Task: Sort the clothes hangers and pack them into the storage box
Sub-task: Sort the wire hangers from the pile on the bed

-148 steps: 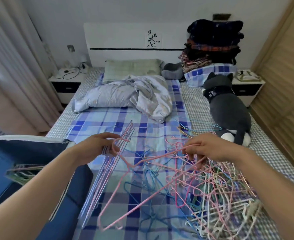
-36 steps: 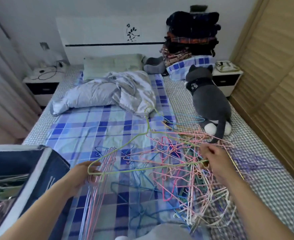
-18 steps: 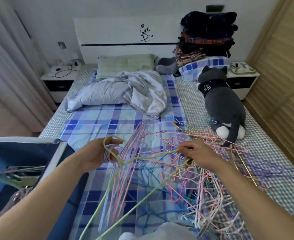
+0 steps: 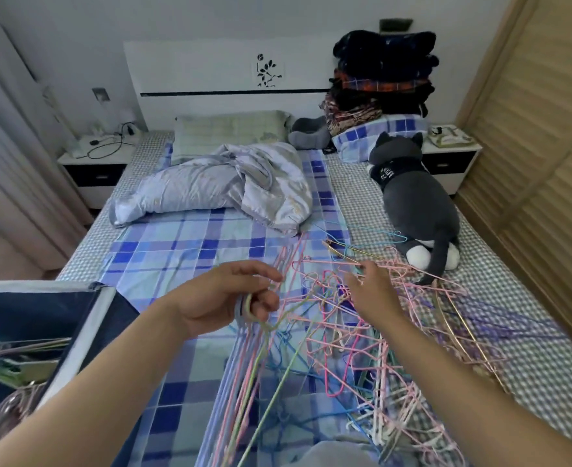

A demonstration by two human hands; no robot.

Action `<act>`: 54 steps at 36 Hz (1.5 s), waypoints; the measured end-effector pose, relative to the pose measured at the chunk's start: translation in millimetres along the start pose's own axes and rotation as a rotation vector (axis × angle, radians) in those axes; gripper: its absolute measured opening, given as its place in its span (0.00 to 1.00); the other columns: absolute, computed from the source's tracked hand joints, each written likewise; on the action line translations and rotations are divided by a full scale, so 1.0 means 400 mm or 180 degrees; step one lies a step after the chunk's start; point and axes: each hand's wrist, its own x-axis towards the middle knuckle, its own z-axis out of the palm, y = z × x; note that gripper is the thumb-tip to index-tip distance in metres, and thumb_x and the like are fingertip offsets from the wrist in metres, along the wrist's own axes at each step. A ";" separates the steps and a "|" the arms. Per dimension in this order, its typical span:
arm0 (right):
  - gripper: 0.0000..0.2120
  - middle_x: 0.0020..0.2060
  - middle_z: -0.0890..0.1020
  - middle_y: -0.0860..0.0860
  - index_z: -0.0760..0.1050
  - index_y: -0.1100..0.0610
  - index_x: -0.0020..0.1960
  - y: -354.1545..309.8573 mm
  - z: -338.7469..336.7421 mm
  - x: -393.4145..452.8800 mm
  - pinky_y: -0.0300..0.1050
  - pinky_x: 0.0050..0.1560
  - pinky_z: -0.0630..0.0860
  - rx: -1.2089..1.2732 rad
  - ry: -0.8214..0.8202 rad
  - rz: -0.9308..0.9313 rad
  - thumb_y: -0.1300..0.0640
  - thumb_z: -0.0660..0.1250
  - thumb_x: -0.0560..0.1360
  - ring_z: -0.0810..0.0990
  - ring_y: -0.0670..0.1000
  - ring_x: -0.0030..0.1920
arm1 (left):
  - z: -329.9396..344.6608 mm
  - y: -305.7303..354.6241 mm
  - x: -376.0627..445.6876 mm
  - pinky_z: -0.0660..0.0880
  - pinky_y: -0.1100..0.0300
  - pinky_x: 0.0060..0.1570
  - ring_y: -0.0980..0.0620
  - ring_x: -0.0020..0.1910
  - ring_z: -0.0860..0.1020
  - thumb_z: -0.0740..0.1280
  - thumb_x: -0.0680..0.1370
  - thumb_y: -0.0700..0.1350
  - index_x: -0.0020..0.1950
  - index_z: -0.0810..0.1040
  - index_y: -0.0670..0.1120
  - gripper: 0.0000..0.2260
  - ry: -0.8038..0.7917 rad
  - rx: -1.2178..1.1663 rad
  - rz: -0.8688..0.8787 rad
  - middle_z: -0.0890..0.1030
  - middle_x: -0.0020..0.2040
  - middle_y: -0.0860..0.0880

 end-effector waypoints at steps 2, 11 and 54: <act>0.13 0.60 0.77 0.53 0.75 0.54 0.61 -0.071 0.008 -0.051 0.49 0.54 0.72 0.0513 0.0101 -0.0288 0.49 0.62 0.81 0.77 0.55 0.56 | 0.006 0.012 0.019 0.80 0.56 0.40 0.47 0.31 0.82 0.66 0.79 0.35 0.53 0.78 0.38 0.05 0.0440 -0.0022 0.0176 0.82 0.38 0.41; 0.25 0.59 0.73 0.45 0.64 0.42 0.61 -0.221 0.160 -0.241 0.41 0.56 0.74 0.1654 -0.0989 -0.0284 0.54 0.75 0.73 0.77 0.49 0.58 | 0.068 0.039 0.060 0.80 0.56 0.41 0.45 0.42 0.83 0.67 0.77 0.41 0.58 0.79 0.40 0.10 0.0532 -0.0225 0.0533 0.82 0.44 0.42; 0.11 0.32 0.82 0.50 0.73 0.52 0.43 -0.046 0.080 -0.305 0.49 0.40 0.82 -0.0793 -0.2668 -0.1438 0.46 0.70 0.73 0.81 0.49 0.26 | 0.179 -0.293 -0.055 0.50 0.58 0.78 0.57 0.79 0.61 0.60 0.82 0.61 0.83 0.54 0.46 0.34 0.1101 0.2005 0.1683 0.70 0.76 0.60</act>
